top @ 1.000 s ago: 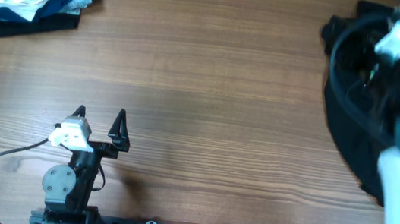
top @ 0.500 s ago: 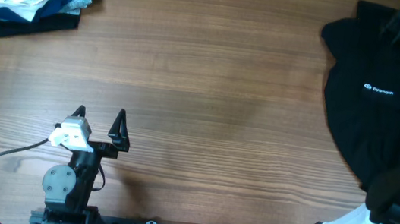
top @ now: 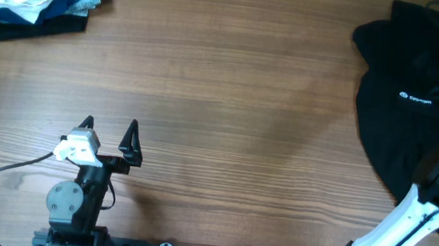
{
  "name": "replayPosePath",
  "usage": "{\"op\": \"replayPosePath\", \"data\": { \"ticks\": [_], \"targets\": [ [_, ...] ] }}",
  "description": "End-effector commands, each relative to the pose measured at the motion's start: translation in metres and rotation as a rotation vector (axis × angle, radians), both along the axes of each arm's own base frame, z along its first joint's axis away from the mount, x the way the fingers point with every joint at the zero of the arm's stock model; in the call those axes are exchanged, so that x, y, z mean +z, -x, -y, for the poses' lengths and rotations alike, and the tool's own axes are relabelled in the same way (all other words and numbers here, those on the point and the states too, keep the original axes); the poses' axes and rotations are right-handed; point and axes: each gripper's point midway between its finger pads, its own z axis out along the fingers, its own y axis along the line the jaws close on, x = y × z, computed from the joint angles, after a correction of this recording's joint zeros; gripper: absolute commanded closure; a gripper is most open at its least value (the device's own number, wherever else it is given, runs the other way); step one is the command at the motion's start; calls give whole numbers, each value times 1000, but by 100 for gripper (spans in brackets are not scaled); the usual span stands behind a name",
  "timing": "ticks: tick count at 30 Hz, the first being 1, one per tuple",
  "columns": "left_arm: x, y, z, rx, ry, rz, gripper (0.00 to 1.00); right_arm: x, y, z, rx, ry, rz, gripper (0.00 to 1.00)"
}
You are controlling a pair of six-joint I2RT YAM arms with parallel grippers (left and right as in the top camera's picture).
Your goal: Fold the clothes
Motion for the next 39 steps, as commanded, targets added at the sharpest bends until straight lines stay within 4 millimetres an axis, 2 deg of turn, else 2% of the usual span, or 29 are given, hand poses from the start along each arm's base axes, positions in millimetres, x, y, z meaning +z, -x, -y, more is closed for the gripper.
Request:
{"op": "replayPosePath", "data": {
  "ticks": [1,7,15,26,31,35,39],
  "targets": [
    [-2,0,2,-11,-19,2,0,-22,0,4,10,14,-39,2],
    [-2,0,1,-11,-19,2,0,-47,0,-7,37,-5,-82,8],
    [-2,0,2,-11,-19,2,0,-51,-9,-25,92,49,-103,9],
    [-2,0,2,-11,-19,2,0,-79,1,-24,68,93,-191,9],
    [-2,0,2,-11,-19,2,0,-79,0,-25,67,82,-187,10],
    [-2,0,1,-11,-19,2,0,-80,-2,-32,107,54,-177,19],
    [-2,0,2,-11,-19,2,0,-74,-3,-33,106,48,-169,24]
  ]
}}
